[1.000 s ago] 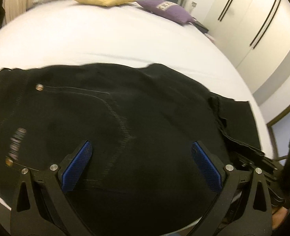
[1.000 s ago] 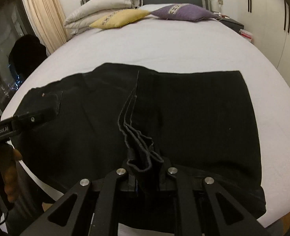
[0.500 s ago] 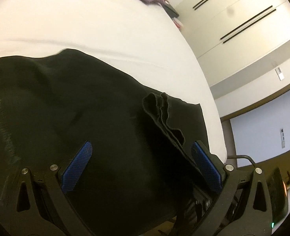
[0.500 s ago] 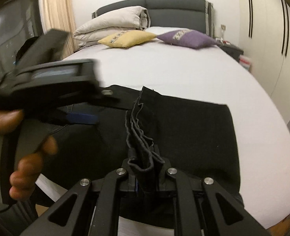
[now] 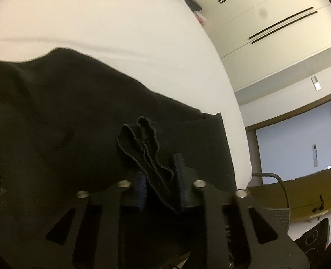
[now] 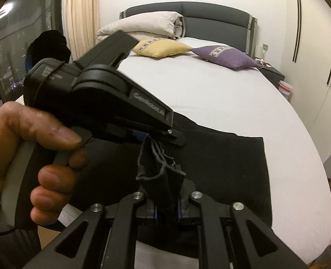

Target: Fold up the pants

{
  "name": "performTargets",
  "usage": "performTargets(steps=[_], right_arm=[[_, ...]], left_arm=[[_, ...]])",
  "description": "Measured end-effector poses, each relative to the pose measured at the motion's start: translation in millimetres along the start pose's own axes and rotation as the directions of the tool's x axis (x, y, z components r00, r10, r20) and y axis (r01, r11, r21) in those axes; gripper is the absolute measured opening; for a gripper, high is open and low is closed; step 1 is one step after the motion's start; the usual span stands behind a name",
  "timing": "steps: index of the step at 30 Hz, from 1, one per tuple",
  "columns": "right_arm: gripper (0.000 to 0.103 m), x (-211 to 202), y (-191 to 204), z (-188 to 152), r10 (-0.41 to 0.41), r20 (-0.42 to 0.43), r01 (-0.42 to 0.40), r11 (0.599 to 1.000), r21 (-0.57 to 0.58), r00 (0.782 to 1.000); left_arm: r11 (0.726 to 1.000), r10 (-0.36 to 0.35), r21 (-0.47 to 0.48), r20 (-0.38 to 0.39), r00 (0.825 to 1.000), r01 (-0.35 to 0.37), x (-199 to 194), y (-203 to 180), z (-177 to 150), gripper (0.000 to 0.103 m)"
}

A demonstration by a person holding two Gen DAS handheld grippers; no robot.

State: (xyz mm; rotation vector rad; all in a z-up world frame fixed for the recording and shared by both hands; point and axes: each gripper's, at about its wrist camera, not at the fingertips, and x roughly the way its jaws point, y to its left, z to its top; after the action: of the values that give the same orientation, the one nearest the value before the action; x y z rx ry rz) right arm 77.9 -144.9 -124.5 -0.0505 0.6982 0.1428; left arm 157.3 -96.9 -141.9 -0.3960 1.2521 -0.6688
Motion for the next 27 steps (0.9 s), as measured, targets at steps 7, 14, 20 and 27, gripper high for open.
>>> performTargets(steps=[7,14,20,27], right_arm=[[0.013,9,36,22,0.060,0.014,-0.059,0.997,-0.047,0.998],[0.013,41,75,33,0.137,-0.012,-0.137,0.986,-0.091,0.991],[0.032,89,85,15,0.204,-0.166,-0.215,0.975,-0.053,0.965],[0.048,41,7,28,0.383,-0.069,-0.363,0.910,0.198,0.921]], left_arm=[[0.996,0.059,0.057,0.072,0.996,-0.064,-44,16,4,0.009],[0.985,0.162,0.048,0.109,0.981,-0.168,-67,57,-1,0.009],[0.989,0.146,-0.026,0.055,0.988,-0.144,-49,102,-12,0.012],[0.957,0.283,0.010,0.206,0.937,-0.291,-101,80,-12,0.062]])
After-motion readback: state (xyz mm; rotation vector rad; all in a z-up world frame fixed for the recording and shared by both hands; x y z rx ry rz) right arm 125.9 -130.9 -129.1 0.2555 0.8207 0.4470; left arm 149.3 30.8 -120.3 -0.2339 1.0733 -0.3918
